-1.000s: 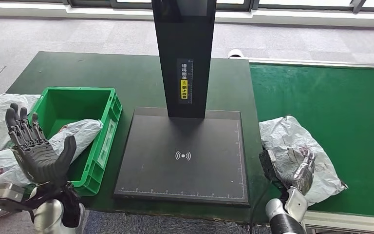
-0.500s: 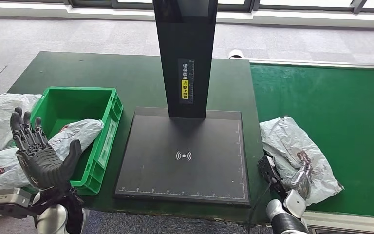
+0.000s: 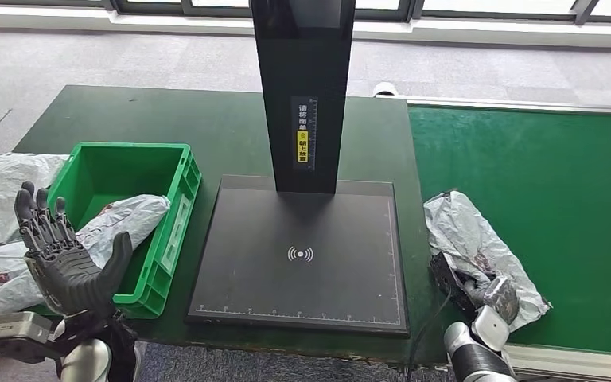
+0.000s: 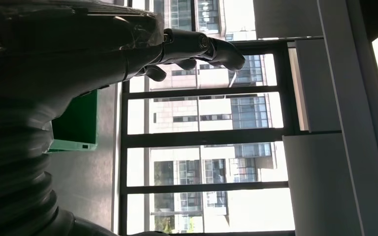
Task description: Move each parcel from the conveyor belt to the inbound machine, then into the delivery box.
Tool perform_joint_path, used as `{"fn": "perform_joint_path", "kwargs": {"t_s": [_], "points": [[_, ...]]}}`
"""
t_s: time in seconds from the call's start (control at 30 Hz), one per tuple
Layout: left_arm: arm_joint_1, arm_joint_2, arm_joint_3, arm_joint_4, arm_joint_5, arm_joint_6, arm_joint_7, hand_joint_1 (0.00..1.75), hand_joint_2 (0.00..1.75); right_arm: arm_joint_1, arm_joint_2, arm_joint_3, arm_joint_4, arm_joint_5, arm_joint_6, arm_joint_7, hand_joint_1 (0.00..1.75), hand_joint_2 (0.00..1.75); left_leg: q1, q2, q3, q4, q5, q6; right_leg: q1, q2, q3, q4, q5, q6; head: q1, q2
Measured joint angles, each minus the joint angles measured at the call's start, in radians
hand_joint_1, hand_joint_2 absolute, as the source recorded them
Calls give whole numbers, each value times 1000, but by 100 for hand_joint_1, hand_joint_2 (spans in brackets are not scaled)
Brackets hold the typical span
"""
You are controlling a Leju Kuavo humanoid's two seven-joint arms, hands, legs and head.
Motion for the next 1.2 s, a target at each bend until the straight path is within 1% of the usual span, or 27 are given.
{"fn": "perform_joint_path", "kwargs": {"t_s": [0.27,0.4,0.53,0.57,0.63,0.67,0.7,0.73,0.77,0.83,0.87,0.9,0.93,1.03,1.1,1.2], "points": [[20,0,0,-11,-8,15,0,0,175,-2,0,0,1,2,-12,-5,175,175,0,0,0,0,0,0,1,0,0,0,0,0,0,0],[26,0,-6,-16,-40,86,0,0,175,2,0,0,2,-2,-69,-31,175,175,0,0,0,0,0,0,1,0,-1,0,0,0,0,0],[31,0,-14,-19,-45,104,0,0,175,7,0,0,2,-5,-95,-44,175,175,0,0,-1,0,0,0,0,0,-1,0,0,0,0,0],[32,0,-16,-19,-47,109,0,0,175,7,0,0,1,-8,-106,-53,175,175,0,0,-1,0,0,0,0,0,-1,0,0,0,0,0],[34,0,-17,-21,-55,127,0,0,175,12,2,0,0,-22,-162,-98,175,175,0,0,-1,0,0,0,0,0,-1,0,0,0,0,0],[35,0,-19,-23,-62,139,0,0,175,18,9,-2,-9,-39,-199,-141,175,175,0,0,-1,0,0,0,0,0,-1,0,0,0,0,0],[38,0,-21,-25,-68,152,0,0,175,34,24,-11,-48,-68,-231,-208,175,175,0,-1,-2,0,0,0,0,-1,-1,1,0,0,0,0],[41,0,-25,-27,-72,163,0,0,175,56,49,-29,-115,-103,-253,-303,175,175,0,-2,-3,0,0,0,0,-1,-2,1,0,0,0,0],[46,0,-29,-29,-76,172,0,0,175,80,78,-54,-199,-139,-267,-423,175,175,0,-2,-3,0,0,0,0,-2,-3,1,0,0,0,0],[52,0,-39,-31,-79,184,0,0,175,112,131,-109,-372,-190,-280,-700,175,175,0,-1,-4,-1,0,-1,0,-1,-5,1,0,-1,0,0],[53,0,-43,-32,-80,187,0,0,175,120,148,-129,-434,-208,-282,-808,175,175,0,-1,-4,-1,0,-1,0,-1,-5,1,0,-1,0,0],[53,0,-46,-32,-81,190,0,0,175,127,161,-144,-491,-234,-282,-887,175,175,0,-1,-4,0,0,-1,1,-1,-5,1,-1,-1,0,0],[53,0,-50,-32,-80,192,0,0,175,138,172,-154,-548,-275,-282,-931,175,175,1,-2,-4,0,0,-1,1,-3,-4,1,-1,-2,0,0],[50,3,-64,-28,-64,186,0,0,175,186,202,-160,-725,-417,-282,-986,175,175,0,-4,-4,-1,0,-1,0,-4,-4,1,-2,-2,0,0],[47,4,-72,-22,-57,176,0,0,175,225,215,-147,-840,-461,-282,-988,175,175,0,-3,-4,-1,0,-1,0,-3,-4,1,-2,-2,0,0],[40,6,-78,-10,-56,168,0,0,175,273,228,-97,-1001,-482,-282,-969,175,175,0,-1,-4,-1,-1,-1,0,-1,-5,1,-2,-2,0,0]]}}
